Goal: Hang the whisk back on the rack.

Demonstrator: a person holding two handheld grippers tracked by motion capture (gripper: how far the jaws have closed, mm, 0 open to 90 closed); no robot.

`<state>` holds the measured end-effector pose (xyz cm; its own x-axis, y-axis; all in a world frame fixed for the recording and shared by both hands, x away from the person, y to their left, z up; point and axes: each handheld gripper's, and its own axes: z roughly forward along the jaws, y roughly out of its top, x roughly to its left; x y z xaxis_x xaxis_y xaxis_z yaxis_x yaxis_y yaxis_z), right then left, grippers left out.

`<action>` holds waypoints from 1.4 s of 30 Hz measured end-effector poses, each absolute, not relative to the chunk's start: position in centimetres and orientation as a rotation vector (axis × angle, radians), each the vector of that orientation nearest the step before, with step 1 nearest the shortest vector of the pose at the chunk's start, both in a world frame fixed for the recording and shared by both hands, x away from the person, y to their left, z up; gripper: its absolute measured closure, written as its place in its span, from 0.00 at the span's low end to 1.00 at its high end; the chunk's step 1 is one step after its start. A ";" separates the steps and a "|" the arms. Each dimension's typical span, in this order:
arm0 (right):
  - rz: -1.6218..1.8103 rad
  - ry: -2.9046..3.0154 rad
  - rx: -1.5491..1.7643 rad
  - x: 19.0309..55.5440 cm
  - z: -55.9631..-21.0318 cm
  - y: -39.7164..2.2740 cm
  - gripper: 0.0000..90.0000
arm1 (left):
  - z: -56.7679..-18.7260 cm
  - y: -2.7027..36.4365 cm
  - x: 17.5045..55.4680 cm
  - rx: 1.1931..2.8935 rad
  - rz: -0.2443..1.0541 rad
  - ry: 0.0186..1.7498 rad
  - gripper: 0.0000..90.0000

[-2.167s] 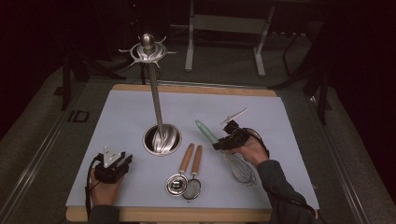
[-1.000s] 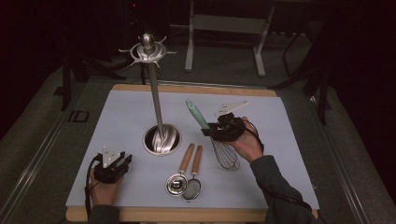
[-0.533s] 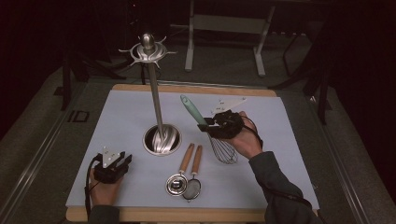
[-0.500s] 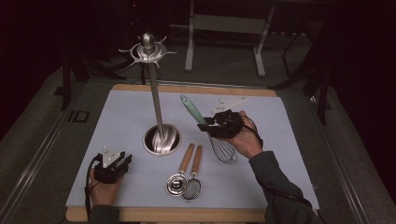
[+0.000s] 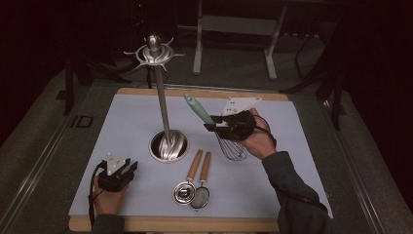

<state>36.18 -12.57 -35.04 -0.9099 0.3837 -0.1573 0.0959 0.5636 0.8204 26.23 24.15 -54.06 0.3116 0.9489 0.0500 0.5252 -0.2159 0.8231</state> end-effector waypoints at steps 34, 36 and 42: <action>1.449 2.355 0.241 35.8 -31.0 -12.0 0.77 | -54.1 24.1 26.3 1.864 0.743 1.313 0.75; 1.454 2.350 0.235 35.9 -30.7 -11.8 0.77 | -54.1 24.1 26.3 1.864 0.743 1.313 0.75; 1.471 2.331 0.216 35.8 -29.7 -11.0 0.77 | -54.1 24.2 26.3 1.863 0.743 1.311 0.75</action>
<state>35.76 -11.03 -29.70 -0.9181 0.3228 -0.2301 -0.0687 0.4419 0.8944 26.26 24.16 -54.07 0.3138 0.9483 0.0473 0.5274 -0.2155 0.8218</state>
